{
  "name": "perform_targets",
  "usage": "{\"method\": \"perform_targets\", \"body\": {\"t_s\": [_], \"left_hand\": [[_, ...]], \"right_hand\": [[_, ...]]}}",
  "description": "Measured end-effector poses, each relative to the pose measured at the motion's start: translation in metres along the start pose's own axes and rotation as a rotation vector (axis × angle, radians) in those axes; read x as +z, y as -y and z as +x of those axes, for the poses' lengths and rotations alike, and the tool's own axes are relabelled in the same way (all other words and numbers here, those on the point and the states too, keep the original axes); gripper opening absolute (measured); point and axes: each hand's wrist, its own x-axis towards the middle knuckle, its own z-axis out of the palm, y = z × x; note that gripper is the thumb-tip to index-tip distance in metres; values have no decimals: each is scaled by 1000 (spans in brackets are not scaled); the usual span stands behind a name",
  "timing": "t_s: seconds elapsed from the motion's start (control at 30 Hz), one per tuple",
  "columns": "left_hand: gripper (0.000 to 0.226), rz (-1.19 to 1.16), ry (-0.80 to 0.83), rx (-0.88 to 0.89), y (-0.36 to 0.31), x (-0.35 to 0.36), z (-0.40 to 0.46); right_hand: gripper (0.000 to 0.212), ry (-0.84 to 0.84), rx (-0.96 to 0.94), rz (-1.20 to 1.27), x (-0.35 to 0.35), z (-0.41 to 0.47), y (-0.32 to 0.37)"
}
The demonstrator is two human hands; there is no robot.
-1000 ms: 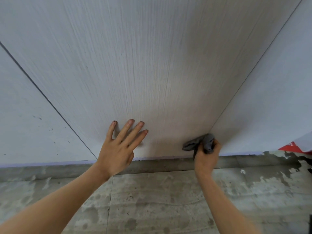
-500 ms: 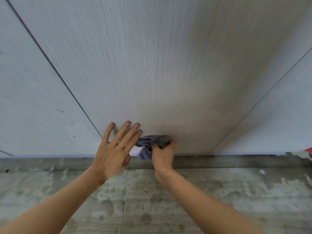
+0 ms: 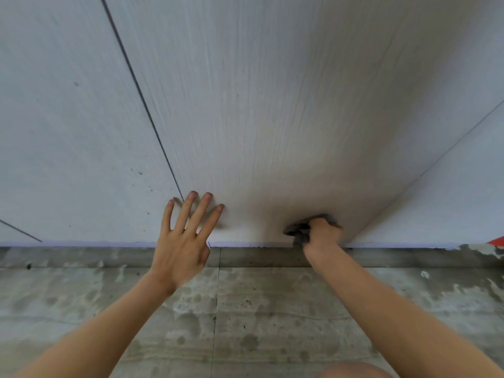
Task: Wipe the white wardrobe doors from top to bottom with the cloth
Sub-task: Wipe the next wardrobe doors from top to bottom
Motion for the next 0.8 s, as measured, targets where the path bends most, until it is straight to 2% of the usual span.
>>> {"method": "perform_targets", "body": {"t_s": [0.1,0.17,0.23,0.3,0.37,0.47,0.53,0.7,0.8], "left_hand": [[88,8,0,-52,19,-4,-11],[89,3,3,-84,29,-8,-15],[90,-12,-1,-113,32,-11,-14],[91,-30,-14,-137,34,-17,-11],[90,-41,-26,-156,35,-21,-6],[87,-59,-29,-177,35,-29,-3],[86,-68,-35,-171,35,-36,-1],[85,-68,-59,-211,54,-53,7],[83,-73,-45,-238,61,-52,1]], "right_hand": [[20,157,60,-58,48,-45,-12],[24,167,96,-139,62,-61,-5],[18,199,65,-221,55,-66,12],[24,125,-26,-189,37,-61,29],[30,33,-105,-34,19,-53,49],[24,-151,-182,182,5,-47,64],[24,-205,-259,230,13,-59,60],[30,-77,-251,207,74,-101,23],[36,88,-292,102,111,-148,-2]]}}
